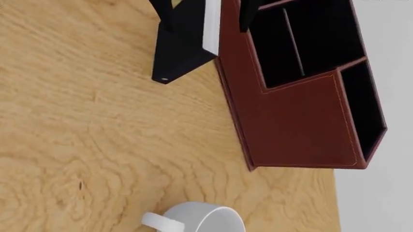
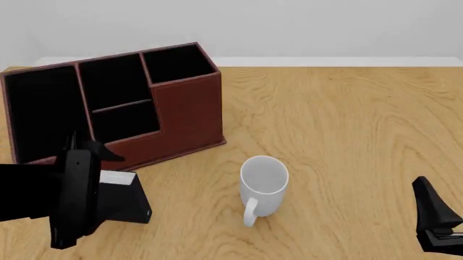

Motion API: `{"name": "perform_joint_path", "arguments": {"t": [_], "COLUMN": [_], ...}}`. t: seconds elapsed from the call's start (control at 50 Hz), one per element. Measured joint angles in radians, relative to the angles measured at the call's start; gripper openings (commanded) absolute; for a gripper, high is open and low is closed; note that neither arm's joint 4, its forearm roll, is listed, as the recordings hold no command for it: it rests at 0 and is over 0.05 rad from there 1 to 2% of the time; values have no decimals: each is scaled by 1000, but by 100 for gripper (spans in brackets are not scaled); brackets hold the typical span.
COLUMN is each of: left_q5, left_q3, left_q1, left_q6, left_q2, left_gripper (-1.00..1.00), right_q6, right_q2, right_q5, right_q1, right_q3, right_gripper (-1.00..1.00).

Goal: Pick up the book and place it in the front compartment of the caddy.

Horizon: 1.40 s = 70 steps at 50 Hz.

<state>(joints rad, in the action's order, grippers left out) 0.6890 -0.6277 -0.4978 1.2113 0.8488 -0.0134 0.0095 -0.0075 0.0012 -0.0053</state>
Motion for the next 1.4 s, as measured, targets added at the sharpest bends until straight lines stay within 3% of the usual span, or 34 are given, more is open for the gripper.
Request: {"name": "perform_joint_path", "arguments": {"t": [1.4], "left_q5": [-197], "left_q3": [102], "left_q1": [64], "left_q6": [-36], "left_q2": [110], "left_gripper": [100], "right_q6": [0], "right_q2": [0], "right_q5": [0], "right_q1": [0], "right_q3": [0], "right_gripper": [100]}}
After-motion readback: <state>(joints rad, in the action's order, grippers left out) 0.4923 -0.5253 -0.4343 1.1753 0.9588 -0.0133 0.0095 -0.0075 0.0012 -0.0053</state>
